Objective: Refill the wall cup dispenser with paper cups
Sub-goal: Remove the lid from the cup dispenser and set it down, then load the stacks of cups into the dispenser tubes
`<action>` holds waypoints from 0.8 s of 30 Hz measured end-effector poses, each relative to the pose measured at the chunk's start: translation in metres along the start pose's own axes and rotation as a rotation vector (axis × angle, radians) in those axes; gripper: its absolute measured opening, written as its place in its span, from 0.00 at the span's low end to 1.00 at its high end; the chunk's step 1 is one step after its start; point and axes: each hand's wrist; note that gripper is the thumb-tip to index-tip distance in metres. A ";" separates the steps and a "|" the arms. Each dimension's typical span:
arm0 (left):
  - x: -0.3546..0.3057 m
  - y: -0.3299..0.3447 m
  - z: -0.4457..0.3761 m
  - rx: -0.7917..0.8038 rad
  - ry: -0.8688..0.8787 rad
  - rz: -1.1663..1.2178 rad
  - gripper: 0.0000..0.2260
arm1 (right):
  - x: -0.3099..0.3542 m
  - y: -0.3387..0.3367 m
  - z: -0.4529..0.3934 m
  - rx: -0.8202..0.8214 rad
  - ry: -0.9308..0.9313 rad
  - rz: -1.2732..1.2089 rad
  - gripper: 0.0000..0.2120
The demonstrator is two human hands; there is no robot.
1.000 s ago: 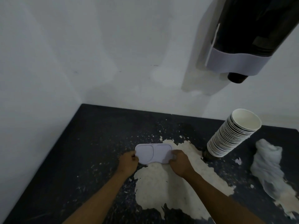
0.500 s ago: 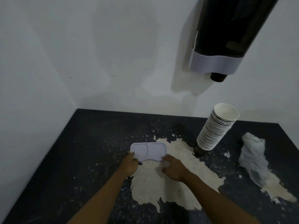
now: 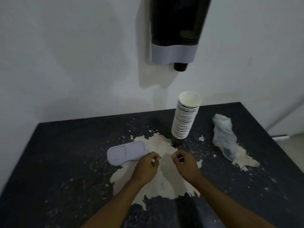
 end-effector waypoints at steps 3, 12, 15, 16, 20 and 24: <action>-0.025 0.019 -0.016 -0.021 -0.020 0.060 0.08 | -0.010 -0.025 0.001 -0.052 0.020 -0.054 0.04; -0.064 0.042 -0.077 -0.181 -0.040 0.111 0.30 | 0.016 -0.084 -0.053 -0.127 -0.059 -0.165 0.27; -0.069 0.046 -0.091 -0.172 -0.057 0.134 0.39 | 0.021 -0.090 -0.074 -0.016 -0.118 -0.120 0.37; -0.070 0.048 -0.095 -0.185 -0.051 0.137 0.41 | 0.024 -0.091 -0.079 0.019 -0.133 -0.122 0.38; -0.076 0.055 -0.105 -0.229 -0.027 0.146 0.42 | 0.041 -0.093 -0.088 0.140 -0.201 -0.147 0.34; -0.090 0.057 -0.114 -0.268 -0.018 0.196 0.35 | 0.052 -0.092 -0.097 0.187 -0.228 -0.179 0.32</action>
Point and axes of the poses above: each hand's wrist, its own z-axis away from the middle knuckle, its own y-axis out of the palm, x = y × z, and after that the axes turned 10 degrees about y, right-handed
